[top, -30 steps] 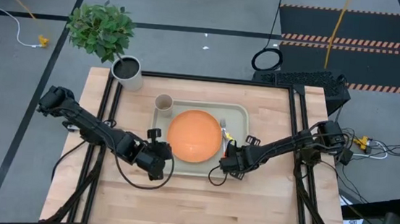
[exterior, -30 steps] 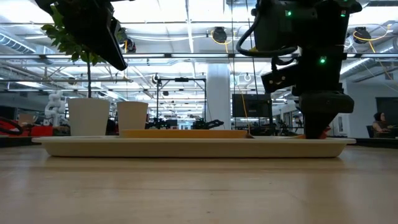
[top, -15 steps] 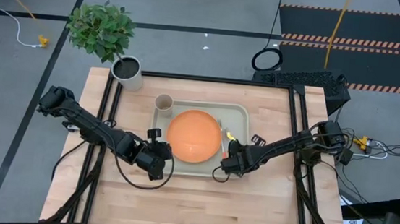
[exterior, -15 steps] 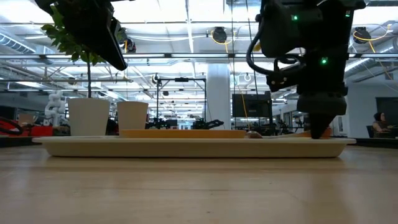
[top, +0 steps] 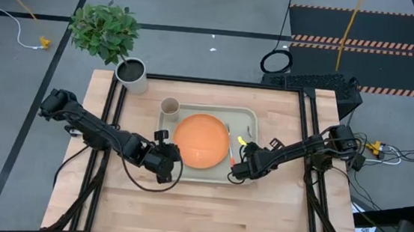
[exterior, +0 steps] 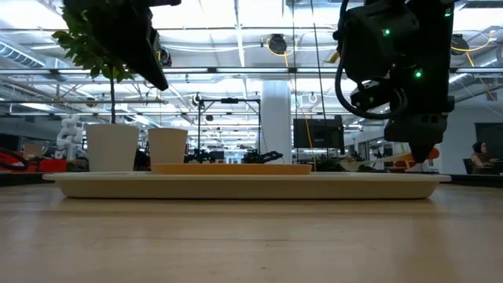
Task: Pick and place plate/cup/fork/spoon on tray
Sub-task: Put the orange spoon on the white serving tray to the right of the orange fork
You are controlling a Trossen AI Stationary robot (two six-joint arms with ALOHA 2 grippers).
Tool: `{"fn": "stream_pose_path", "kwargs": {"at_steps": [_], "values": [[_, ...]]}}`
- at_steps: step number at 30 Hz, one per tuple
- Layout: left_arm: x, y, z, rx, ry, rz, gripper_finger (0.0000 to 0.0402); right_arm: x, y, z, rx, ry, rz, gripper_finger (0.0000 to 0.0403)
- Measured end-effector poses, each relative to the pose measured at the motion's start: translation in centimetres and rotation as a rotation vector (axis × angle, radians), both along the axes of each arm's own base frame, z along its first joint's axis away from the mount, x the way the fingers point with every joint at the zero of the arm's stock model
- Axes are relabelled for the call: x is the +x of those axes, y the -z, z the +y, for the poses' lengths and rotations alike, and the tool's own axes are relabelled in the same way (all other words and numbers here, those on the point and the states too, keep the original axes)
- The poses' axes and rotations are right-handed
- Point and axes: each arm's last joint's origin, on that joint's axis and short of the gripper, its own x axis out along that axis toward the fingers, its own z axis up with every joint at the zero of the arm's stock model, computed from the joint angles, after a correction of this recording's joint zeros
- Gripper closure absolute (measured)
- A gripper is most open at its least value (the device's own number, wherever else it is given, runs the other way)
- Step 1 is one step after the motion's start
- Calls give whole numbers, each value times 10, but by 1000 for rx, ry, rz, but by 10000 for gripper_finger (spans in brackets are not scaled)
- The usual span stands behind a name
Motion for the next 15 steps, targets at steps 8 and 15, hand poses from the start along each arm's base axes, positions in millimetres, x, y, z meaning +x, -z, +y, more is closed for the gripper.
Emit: {"fn": "stream_pose_path", "kwargs": {"at_steps": [8, 15], "values": [[4, -1, 3, -9, -12, -28, 314, 4, 2, -8, 57, 76, -21, 387], [4, -1, 3, -3, -3, -24, 314, 8, 3, -9, 109, 103, -52, 329]]}}
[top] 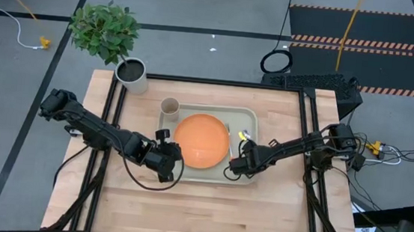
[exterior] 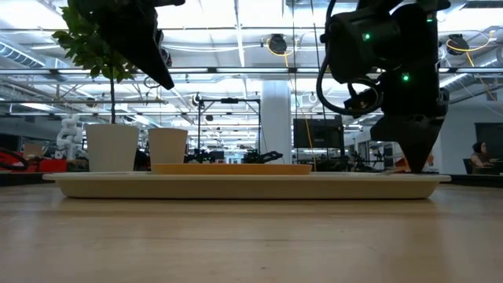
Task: Pick and place plate/cup/fork/spoon on tray
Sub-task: Put the orange spoon on the white serving tray to the right of the orange fork, then adjust the orange fork
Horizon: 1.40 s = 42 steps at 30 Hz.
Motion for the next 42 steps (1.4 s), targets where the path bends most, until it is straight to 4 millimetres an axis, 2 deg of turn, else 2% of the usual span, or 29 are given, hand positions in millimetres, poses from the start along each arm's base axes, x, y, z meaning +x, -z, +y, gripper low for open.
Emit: {"fn": "stream_pose_path", "kwargs": {"at_steps": [8, 17, 27, 33, 37, 42], "values": [[0, 0, 0, 4, 7, 2, 314, 1, 1, 1, 22, 28, -17, 267], [0, 0, 0, 4, 7, 3, 314, 1, 1, 3, 92, 25, 4, 229], [0, 0, 0, 6, 10, 4, 314, 0, 1, 5, 184, -56, 46, 229], [0, 0, 0, 8, 12, 5, 314, -8, -5, 4, 192, -62, 109, 233], [0, 0, 0, 8, 13, 4, 314, -11, -20, 6, 205, -56, 23, 233], [0, 0, 0, 7, 14, 2, 314, -6, -47, 11, 142, -162, -274, 234]]}}
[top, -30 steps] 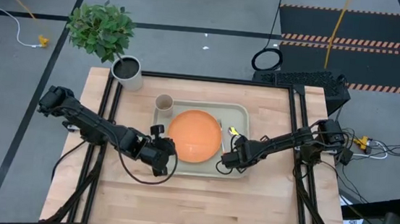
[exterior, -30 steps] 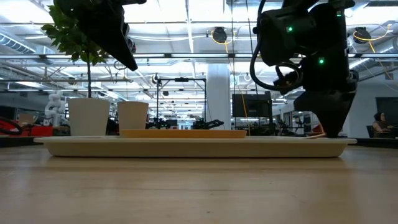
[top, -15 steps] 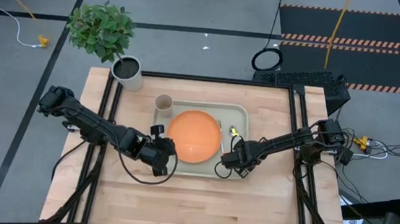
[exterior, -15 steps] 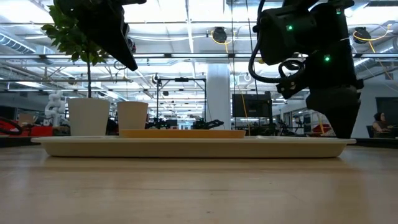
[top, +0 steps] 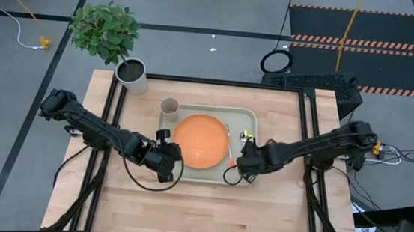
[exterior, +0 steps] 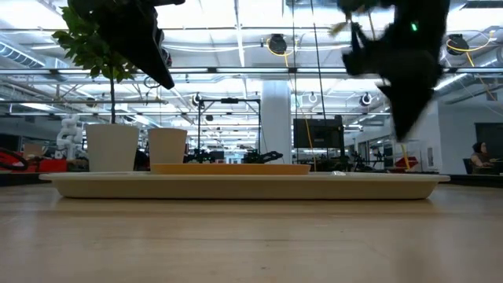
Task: Pick and place plate/cup/fork/spoon on tray
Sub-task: Adjust the orange fork
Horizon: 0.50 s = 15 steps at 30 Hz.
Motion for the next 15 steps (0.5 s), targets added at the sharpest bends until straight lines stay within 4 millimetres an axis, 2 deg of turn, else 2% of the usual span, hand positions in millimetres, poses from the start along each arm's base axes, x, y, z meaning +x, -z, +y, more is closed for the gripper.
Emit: {"fn": "stream_pose_path", "kwargs": {"at_steps": [3, 6, 10, 15], "values": [[1, -1, 0, 1, 7, -9, 314, 6, -16, 4, -119, -81, -217, 235], [2, -1, -1, -2, 9, -17, 314, 13, -18, 7, -157, -189, -360, 249], [2, -1, -1, -4, 9, -24, 314, 21, 2, 8, -165, -375, -491, 293], [4, -2, -1, 0, 23, -37, 314, 16, 35, 1, -121, -557, -599, 367]]}}
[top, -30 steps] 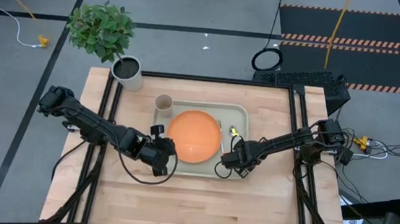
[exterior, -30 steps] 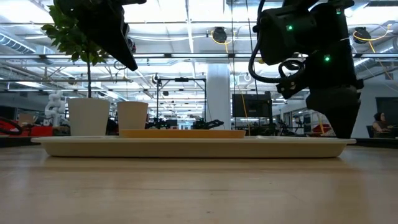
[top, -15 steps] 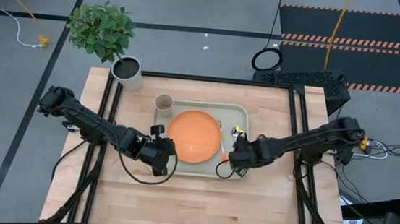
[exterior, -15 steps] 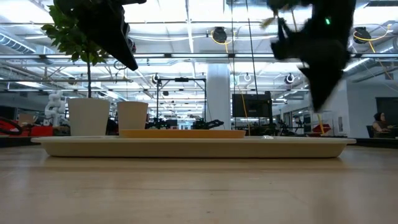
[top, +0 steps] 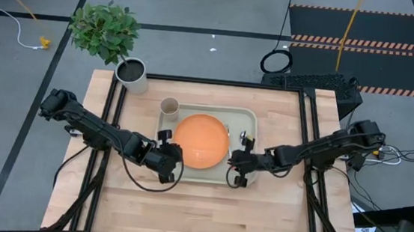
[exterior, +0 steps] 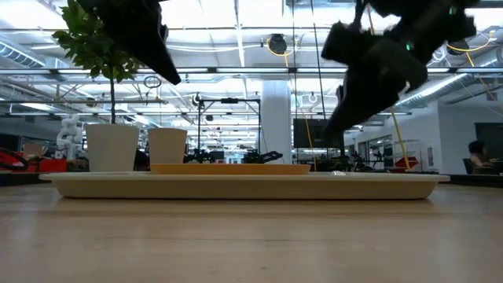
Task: Pick and place plate/cup/fork/spoon on tray
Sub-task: Adjust the orange fork
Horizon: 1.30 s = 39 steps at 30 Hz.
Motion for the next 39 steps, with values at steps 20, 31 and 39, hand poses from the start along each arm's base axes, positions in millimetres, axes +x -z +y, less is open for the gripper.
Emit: {"fn": "stream_pose_path", "kwargs": {"at_steps": [20, 31, 39], "values": [[8, -5, -1, 27, 72, -72, 314, -5, 47, -25, 39, 22, 115, 402], [9, -6, -1, 28, 76, -80, 314, -3, 46, -24, 58, 2, 92, 403], [10, -7, -2, 31, 84, -90, 314, 3, 61, -24, 60, 27, 115, 403]]}}
